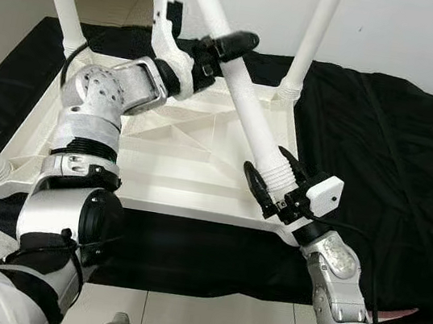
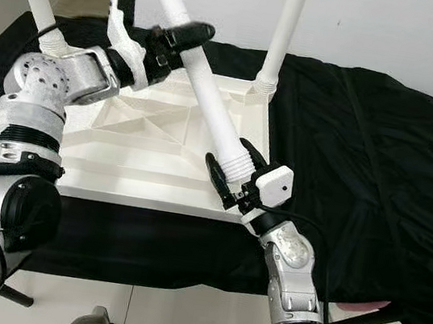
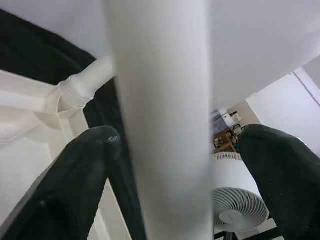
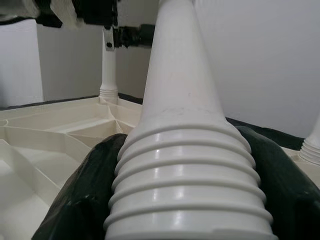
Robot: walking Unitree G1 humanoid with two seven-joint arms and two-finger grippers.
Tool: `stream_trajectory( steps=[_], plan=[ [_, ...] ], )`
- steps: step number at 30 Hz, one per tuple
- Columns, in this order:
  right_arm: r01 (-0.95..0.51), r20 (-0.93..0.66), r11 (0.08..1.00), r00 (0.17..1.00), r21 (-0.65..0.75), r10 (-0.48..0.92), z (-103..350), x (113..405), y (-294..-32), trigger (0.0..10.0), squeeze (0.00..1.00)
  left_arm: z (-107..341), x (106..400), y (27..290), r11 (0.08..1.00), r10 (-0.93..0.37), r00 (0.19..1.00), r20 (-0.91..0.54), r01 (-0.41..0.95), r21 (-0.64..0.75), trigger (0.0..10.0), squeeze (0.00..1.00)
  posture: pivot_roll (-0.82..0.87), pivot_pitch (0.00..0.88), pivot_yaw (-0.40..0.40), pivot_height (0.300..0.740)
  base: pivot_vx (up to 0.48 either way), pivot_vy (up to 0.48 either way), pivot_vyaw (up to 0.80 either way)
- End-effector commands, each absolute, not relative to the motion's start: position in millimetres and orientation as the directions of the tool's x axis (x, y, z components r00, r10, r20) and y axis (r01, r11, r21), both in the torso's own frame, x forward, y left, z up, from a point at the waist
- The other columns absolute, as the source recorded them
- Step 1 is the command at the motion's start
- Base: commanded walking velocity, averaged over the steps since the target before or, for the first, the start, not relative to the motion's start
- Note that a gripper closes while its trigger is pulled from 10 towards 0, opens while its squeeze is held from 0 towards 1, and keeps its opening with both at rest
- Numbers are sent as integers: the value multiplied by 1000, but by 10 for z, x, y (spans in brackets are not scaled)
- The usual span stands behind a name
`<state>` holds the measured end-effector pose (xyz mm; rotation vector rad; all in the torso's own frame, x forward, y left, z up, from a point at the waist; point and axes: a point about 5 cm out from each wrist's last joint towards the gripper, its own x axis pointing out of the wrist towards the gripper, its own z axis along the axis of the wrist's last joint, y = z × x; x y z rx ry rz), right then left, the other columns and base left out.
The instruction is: Building children table
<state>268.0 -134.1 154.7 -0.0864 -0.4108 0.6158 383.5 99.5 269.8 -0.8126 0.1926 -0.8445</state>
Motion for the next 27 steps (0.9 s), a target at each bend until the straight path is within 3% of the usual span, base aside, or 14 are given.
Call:
stream_trajectory(
  steps=[1,6,12,13,27],
  plan=[
    [-557,354,807,728,-193,587,1565,2641,-1321,10000,0,2752,3893,1037,406,-719,679,146,582,-704,10000,0,16,0,5,740,0,0,0],
    [-570,339,796,722,-202,603,1548,2623,-1313,10000,0,2763,3930,1073,433,-712,691,124,572,-697,9686,0,17,0,9,740,0,0,0],
    [-578,336,789,715,-210,613,1567,2640,-1313,10000,0,2723,3924,1012,436,-733,672,102,580,-688,10000,0,19,0,7,740,0,0,0],
    [-585,331,782,710,-214,621,1565,2643,-1306,10000,0,2730,3924,1011,429,-735,670,108,583,-690,0,0,22,0,7,740,0,0,0],
    [-610,300,756,694,-237,654,1544,2669,-1276,10000,0,2840,3942,1015,397,-750,645,143,614,-682,0,0,29,0,7,740,0,0,0]
  ],
)
